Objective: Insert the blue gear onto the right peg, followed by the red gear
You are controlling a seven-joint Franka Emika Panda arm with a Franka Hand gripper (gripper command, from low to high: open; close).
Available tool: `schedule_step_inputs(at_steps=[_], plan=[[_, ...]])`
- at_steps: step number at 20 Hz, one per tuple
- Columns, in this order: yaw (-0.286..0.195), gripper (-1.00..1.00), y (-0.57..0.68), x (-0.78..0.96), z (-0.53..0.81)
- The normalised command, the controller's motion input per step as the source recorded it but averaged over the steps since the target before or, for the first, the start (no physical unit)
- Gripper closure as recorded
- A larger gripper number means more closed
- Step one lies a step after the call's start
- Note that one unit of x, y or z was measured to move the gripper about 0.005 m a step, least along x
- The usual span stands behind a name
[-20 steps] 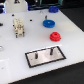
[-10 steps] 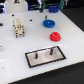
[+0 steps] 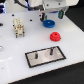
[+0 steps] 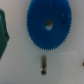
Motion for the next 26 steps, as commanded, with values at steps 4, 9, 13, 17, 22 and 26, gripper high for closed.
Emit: schedule_step_inputs(at_steps=[4,9,13,17,22,26], plan=[[0.000,-1.00,0.14,-0.26,-0.51],[0.000,1.00,0.01,-0.33,-0.43],[0.000,1.00,0.00,-0.13,-0.10],[0.000,1.00,0.00,-0.15,-0.08],[0.000,1.00,0.00,-0.11,-0.11],[0.000,1.00,-0.01,0.00,-0.01]])
